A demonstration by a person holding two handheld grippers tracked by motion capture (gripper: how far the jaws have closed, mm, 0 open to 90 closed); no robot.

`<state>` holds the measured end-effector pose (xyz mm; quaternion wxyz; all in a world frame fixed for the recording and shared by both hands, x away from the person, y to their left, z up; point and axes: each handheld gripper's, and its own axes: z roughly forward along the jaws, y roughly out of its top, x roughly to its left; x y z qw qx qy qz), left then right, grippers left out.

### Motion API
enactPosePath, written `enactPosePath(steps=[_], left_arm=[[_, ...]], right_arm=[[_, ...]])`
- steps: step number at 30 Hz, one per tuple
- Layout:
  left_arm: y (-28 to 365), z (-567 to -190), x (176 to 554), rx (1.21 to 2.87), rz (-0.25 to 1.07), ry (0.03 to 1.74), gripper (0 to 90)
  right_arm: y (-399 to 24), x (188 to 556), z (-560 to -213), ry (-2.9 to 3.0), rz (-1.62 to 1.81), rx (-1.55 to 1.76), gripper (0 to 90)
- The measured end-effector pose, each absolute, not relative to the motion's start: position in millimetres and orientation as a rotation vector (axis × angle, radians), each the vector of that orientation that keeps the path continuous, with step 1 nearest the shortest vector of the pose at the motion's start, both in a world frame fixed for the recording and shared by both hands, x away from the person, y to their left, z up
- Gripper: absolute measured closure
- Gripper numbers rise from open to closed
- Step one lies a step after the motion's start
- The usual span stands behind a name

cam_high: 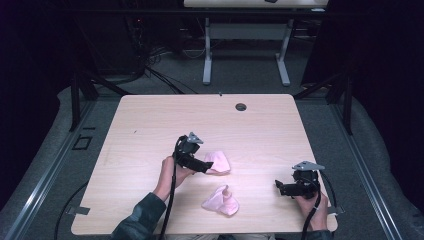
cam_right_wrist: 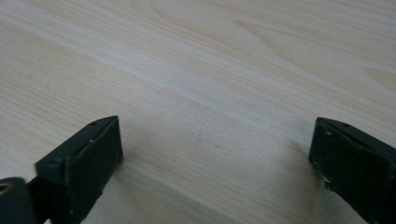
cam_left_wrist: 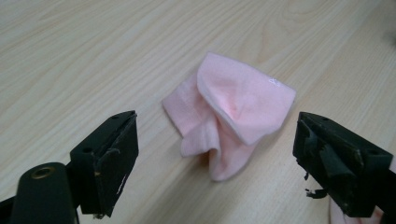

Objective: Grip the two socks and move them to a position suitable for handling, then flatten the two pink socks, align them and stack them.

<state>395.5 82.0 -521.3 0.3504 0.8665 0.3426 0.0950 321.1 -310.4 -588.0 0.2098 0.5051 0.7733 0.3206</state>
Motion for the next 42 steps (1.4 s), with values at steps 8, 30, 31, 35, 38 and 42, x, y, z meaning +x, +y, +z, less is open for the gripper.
enactPosePath(steps=[8,30,31,35,38,42], left_arm=[[89.0,-506.4,375.8,2.235,0.257,0.883,6.1],[26.9,-515.8,358.5,2.400,0.026,0.777,20.1],[20.5,-520.3,358.3,2.431,-0.006,0.769,21.6],[15.2,-527.0,359.2,2.469,-0.053,0.755,30.2],[14.3,-531.1,359.1,2.477,-0.089,0.745,49.0],[17.0,-536.3,355.7,2.497,-0.087,0.737,67.0]], right_arm=[[-296.9,307.6,-579.4,2.193,1.036,1.355,8.5],[-190.4,282.8,-560.6,2.532,1.163,1.067,32.8],[-183.3,284.2,-564.7,2.567,1.149,1.049,37.6],[-172.1,286.8,-571.0,2.609,1.109,1.033,45.4],[-165.3,288.8,-575.0,2.626,1.096,1.018,57.7],[-161.6,286.9,-574.8,2.642,1.072,0.982,79.1]])
